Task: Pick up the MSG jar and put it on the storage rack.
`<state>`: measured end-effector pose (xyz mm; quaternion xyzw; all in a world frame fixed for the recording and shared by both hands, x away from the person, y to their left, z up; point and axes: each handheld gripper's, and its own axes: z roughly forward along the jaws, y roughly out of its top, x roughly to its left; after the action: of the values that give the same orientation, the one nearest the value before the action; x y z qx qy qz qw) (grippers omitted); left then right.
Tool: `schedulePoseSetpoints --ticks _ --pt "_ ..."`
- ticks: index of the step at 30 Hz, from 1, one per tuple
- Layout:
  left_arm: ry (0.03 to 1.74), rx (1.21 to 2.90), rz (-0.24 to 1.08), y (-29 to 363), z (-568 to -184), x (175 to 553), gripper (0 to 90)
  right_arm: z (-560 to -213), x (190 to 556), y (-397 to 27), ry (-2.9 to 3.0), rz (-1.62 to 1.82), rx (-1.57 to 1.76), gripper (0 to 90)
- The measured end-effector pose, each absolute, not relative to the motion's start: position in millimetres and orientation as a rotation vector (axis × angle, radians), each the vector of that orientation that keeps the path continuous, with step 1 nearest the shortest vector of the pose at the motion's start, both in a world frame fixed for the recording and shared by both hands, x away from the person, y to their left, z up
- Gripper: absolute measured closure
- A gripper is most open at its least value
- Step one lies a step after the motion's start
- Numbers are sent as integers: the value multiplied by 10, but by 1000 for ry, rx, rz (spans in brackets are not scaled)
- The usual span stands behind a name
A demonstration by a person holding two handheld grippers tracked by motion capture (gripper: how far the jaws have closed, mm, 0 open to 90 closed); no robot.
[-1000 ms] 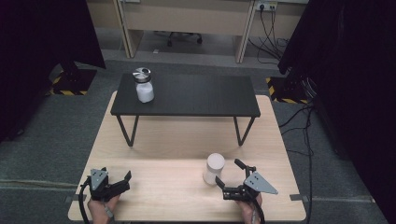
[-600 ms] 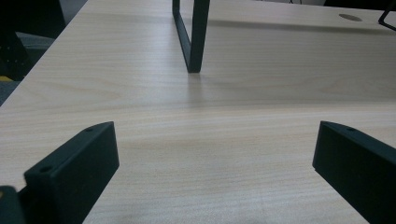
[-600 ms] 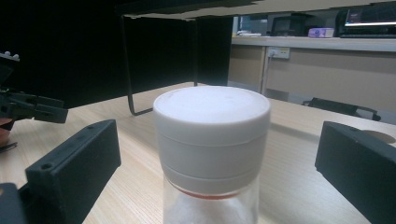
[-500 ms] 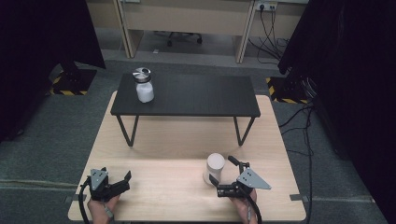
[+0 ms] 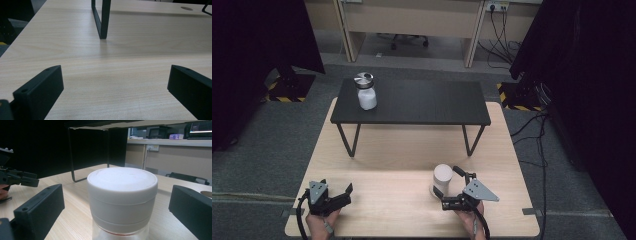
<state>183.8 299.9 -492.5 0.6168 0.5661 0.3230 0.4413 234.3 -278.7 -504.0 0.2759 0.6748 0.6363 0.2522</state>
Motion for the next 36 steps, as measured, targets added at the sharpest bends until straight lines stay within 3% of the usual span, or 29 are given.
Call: schedulePoseSetpoints --ticks 6,31,36 --pt "1405 1532 803 3000 -4926 1838 0 -5043 2364 -2774 1833 1731 760 22" --pt "1405 1537 810 2986 -4927 1841 0 -5009 2444 -2778 1864 1734 771 327" --pt "1401 1534 807 2994 -4929 1837 0 -5007 2466 -2792 1872 1730 751 332"
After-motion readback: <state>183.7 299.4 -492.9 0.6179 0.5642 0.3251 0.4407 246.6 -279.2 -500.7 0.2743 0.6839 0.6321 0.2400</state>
